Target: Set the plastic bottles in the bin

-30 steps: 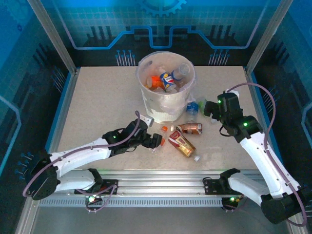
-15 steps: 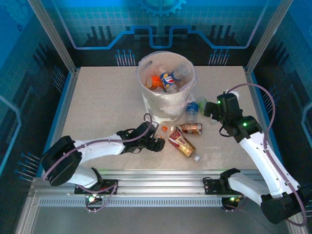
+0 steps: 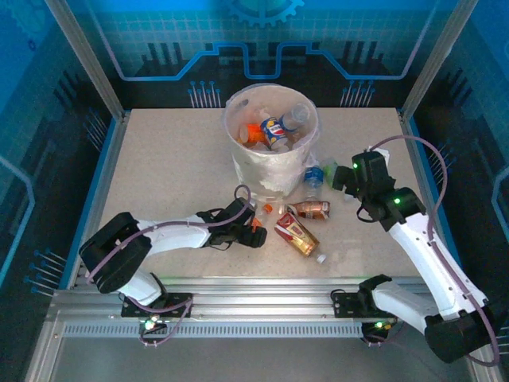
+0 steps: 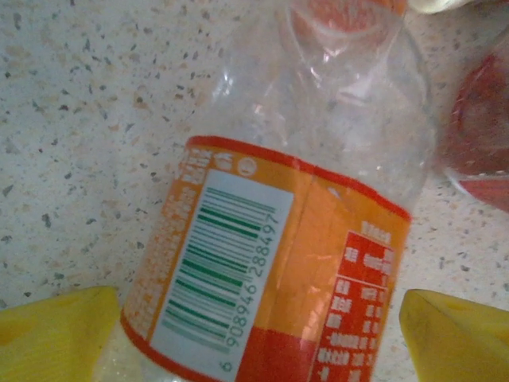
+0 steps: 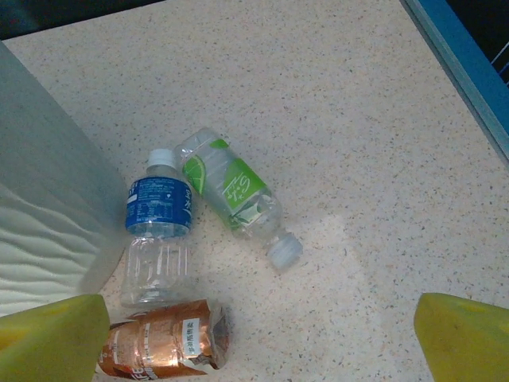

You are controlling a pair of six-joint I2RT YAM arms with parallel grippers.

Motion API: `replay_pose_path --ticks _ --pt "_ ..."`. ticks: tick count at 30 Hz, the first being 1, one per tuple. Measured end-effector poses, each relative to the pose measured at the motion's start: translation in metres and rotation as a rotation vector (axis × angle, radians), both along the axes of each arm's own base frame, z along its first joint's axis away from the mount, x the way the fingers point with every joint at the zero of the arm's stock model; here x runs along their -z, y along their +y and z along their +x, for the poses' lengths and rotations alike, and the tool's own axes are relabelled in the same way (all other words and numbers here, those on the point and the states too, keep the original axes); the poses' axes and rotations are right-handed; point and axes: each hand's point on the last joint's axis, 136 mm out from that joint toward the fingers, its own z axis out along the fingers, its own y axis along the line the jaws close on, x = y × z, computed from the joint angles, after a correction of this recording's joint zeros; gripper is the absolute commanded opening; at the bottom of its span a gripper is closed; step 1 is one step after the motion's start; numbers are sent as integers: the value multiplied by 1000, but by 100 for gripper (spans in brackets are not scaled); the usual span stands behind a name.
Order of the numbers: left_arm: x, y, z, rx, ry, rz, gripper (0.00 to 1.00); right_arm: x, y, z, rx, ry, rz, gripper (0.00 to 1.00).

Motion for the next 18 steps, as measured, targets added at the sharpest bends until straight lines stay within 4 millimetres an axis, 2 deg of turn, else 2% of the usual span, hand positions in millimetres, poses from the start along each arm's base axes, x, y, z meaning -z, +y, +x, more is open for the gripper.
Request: replay_pose_path --ticks 6,9,18 --pt "3 0 4 -10 14 -4 90 6 1 3 0 22 -7 100" --pt "4 2 7 -25 20 -3 86 9 2 4 -1 31 -11 100" --pt "6 5 13 -60 25 8 66 12 2 6 -1 42 -15 100"
